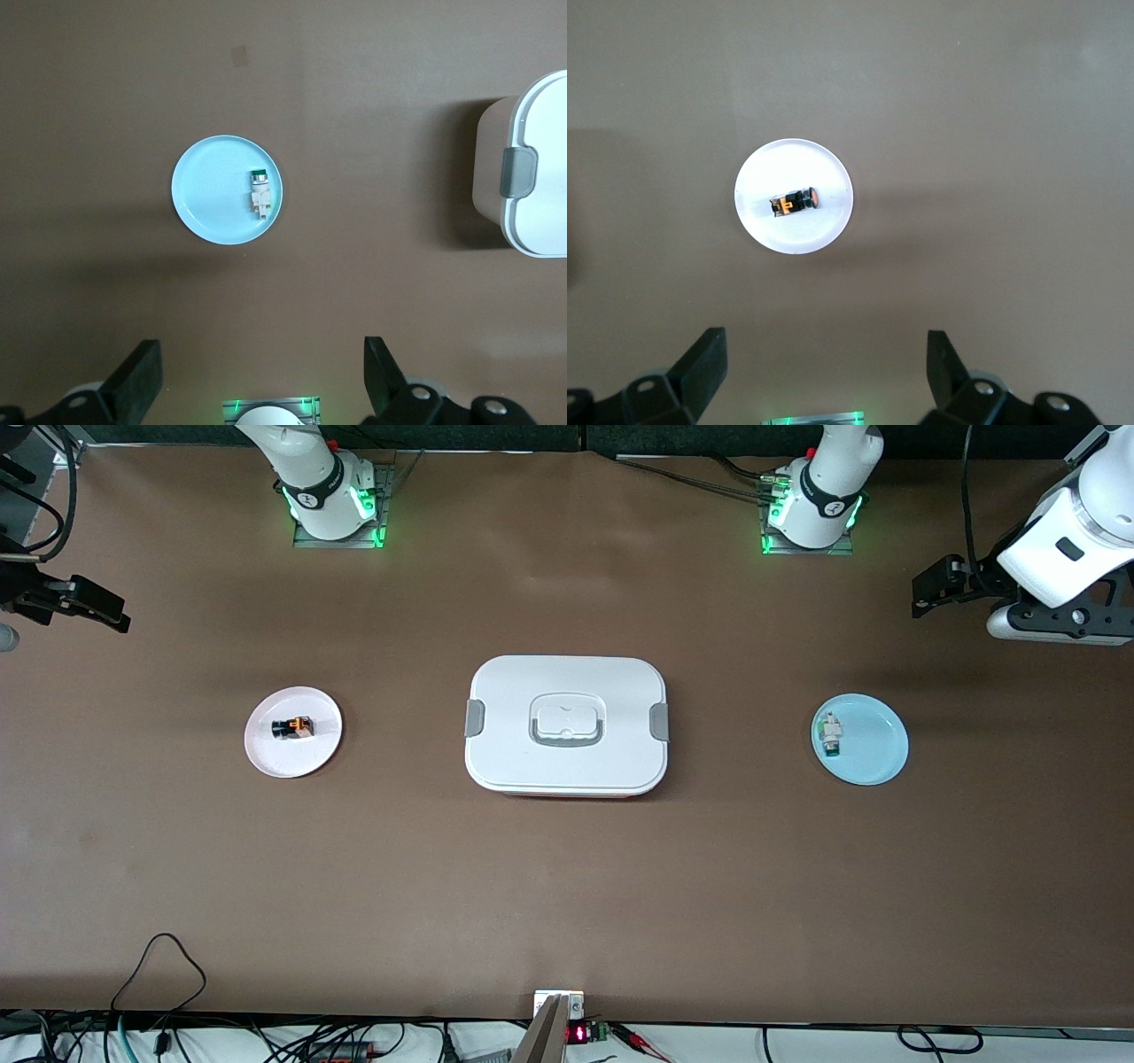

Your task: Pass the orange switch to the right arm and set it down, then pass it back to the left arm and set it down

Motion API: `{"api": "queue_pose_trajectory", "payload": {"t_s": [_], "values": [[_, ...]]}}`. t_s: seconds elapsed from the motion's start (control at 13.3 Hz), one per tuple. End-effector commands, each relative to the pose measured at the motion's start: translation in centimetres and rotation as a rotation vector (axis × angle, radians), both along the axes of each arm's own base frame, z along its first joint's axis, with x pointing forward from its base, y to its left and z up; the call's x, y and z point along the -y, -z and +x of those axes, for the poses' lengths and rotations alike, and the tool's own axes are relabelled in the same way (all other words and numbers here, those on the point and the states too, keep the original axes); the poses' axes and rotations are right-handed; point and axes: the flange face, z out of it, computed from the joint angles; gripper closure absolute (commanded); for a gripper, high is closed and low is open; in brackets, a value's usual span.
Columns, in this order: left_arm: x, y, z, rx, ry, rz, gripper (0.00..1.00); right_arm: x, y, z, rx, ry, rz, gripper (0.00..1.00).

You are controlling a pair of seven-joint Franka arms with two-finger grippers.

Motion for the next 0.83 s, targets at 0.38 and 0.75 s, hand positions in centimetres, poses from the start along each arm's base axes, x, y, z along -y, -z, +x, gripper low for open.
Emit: {"api": "queue_pose_trajectory", "payload": {"t_s": [0.38,0.75], "values": [[0.1,-0.4,-0.9,0.002,-0.012,-0.014,0.0,-0.3,-0.9,-0.1,0.001,0.016,0.011,0.0],[0.2,-0.4,-0.9,0.002,-0.01,-0.014,0.0,-0.5,1.6,1.1,-0.045,0.006,0.014,0.0]]}}
